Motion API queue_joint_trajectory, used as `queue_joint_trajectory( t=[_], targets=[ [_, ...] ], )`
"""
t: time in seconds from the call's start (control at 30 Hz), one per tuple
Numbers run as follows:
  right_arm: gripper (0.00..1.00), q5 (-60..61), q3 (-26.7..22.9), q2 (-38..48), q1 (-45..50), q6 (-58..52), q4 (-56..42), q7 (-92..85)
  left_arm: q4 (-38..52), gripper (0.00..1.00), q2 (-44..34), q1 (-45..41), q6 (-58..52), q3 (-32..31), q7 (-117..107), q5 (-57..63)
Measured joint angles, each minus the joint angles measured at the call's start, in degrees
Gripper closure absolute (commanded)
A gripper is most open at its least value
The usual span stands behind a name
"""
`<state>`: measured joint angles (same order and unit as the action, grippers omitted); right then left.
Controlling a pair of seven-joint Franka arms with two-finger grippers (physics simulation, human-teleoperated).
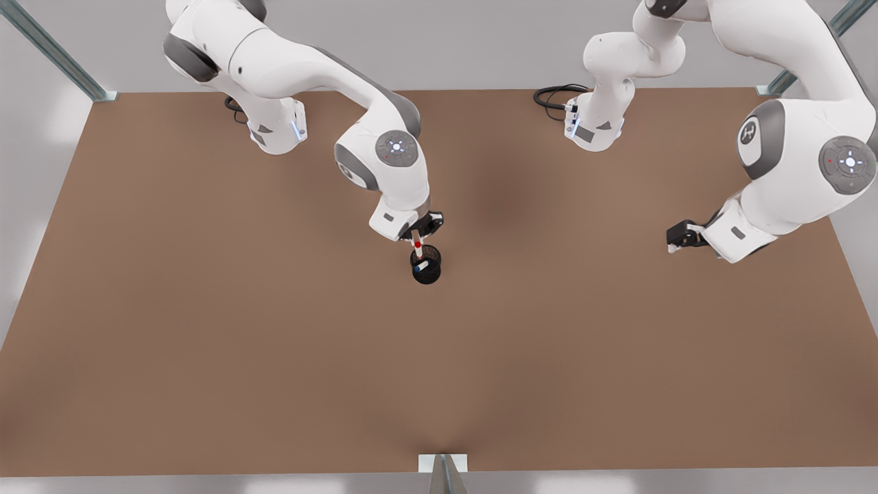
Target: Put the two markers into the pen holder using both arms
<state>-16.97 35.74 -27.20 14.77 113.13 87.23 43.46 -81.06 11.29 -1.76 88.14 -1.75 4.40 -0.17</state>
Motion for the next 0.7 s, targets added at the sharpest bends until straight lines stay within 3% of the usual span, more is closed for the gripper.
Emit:
queue_joint_trajectory(
  t=[0.03,0.07,0.1,0.13,0.23,0.47,0.63,0.67,0.7],
  targets=[
    [0.74,-0.12,0.0,-0.02,0.04,0.11,0.04,0.39,0.0,0.0,0.01,-0.01,-0.26,0.0,-0.27,0.01],
    [0.38,-0.32,0.0,-0.03,0.07,0.13,0.02,0.81,0.0,0.0,0.02,-0.01,-0.49,0.0,-0.53,0.02],
    [0.09,-0.57,0.01,-0.03,0.07,0.11,0.0,1.24,0.0,0.0,0.03,0.0,-0.68,0.0,-0.77,0.03],
    [0.05,-0.81,0.01,-0.03,0.08,0.07,-0.01,1.67,0.0,0.0,0.06,0.0,-0.84,0.0,-1.0,0.03],
    [0.0,-1.86,0.05,0.01,-0.08,-0.16,-0.03,2.92,0.0,0.0,0.1,0.0,-1.17,0.0,-1.61,0.04],
    [0.0,-2.23,0.49,1.94,-4.59,-0.42,-0.47,4.38,0.0,0.0,0.08,0.0,-1.5,-0.08,-2.7,0.01],
    [0.0,-1.8,1.26,7.27,-18.35,-1.91,-1.55,2.67,0.1,0.0,1.35,-0.03,-0.81,-0.13,-3.24,0.14],
    [0.0,0.69,-5.94,11.17,-18.6,-2.69,-2.1,1.09,0.14,0.0,1.39,-0.15,-0.57,-0.15,-3.33,0.13],
    [0.0,4.51,-20.26,15.47,-13.21,-3.55,-0.85,-1.15,0.16,0.0,1.42,-0.44,-0.37,-0.16,-3.42,0.16]
  ],
)
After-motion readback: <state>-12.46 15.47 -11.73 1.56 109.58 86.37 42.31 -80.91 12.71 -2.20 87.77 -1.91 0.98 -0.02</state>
